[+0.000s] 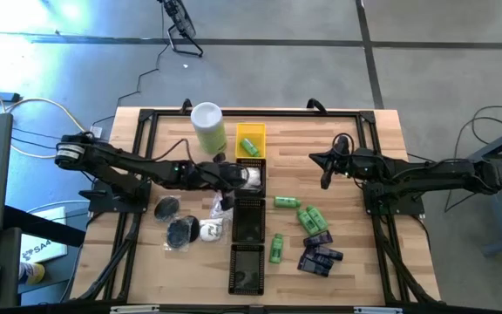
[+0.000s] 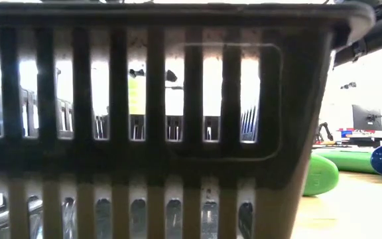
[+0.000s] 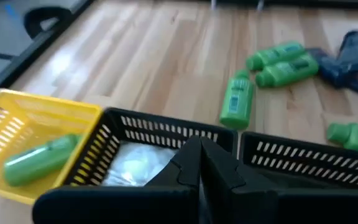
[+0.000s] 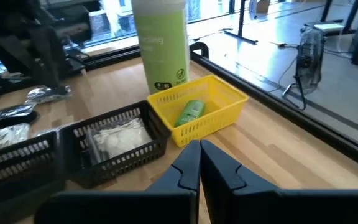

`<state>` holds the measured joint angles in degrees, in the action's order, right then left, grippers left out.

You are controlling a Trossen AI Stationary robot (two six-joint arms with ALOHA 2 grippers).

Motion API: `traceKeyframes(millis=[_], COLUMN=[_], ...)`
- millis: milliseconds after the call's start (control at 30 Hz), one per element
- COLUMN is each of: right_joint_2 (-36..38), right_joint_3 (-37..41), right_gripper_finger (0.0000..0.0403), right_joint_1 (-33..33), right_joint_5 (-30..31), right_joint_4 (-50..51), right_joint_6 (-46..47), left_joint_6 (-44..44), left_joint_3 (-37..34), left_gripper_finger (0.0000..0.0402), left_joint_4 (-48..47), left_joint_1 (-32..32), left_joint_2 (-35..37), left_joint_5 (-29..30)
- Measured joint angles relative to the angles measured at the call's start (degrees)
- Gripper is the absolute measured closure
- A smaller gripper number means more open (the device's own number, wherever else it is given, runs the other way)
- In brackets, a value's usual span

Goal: Pick & Place Travel size toiletries
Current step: Put the bottom black hairbrush into the bottom black basket

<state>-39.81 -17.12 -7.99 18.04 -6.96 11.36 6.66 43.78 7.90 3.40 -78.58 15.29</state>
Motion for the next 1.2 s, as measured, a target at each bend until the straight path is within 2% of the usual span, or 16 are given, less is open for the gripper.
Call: traceKeyframes(millis=[100,333,433,567,767,967,1067,1200], right_joint_2=[0.02,-0.01,-0.03,-0.03,-1.02,-3.21,-4.31,-5.84], right_joint_3=[0.0,0.0,0.0,0.02,0.02,0.02,0.02,0.02], right_gripper_finger=[0.0401,0.0401,0.0401,0.0401,0.0401,0.0401,0.0401,0.0401], right_joint_1=[0.01,0.01,0.0,0.01,0.0,0.01,0.01,-0.02], right_joint_5=[1.21,1.46,1.46,1.35,1.35,1.31,1.31,1.33], right_joint_4=[-0.15,-0.16,-0.31,-0.56,-0.96,-0.98,-0.98,-1.01], right_joint_6=[-0.01,0.45,0.48,0.48,0.48,0.47,0.39,0.17], left_joint_6=[0.66,-0.49,1.44,6.69,6.73,11.69,16.92,26.42], left_joint_3=[-1.91,-11.82,-14.57,-15.84,-15.73,-15.66,-15.66,-15.46], left_gripper_finger=[0.0399,0.0399,0.0399,0.0399,0.0399,0.0399,0.0399,0.0399], left_joint_4=[0.86,15.72,17.29,16.93,16.31,13.99,12.3,9.34], left_joint_1=[0.82,5.73,7.18,9.29,12.97,15.57,16.83,17.51], left_joint_2=[3.33,9.64,11.41,12.43,13.56,15.87,16.82,17.13], left_joint_5=[0.0,1.46,2.2,3.0,6.06,4.34,3.71,6.0])
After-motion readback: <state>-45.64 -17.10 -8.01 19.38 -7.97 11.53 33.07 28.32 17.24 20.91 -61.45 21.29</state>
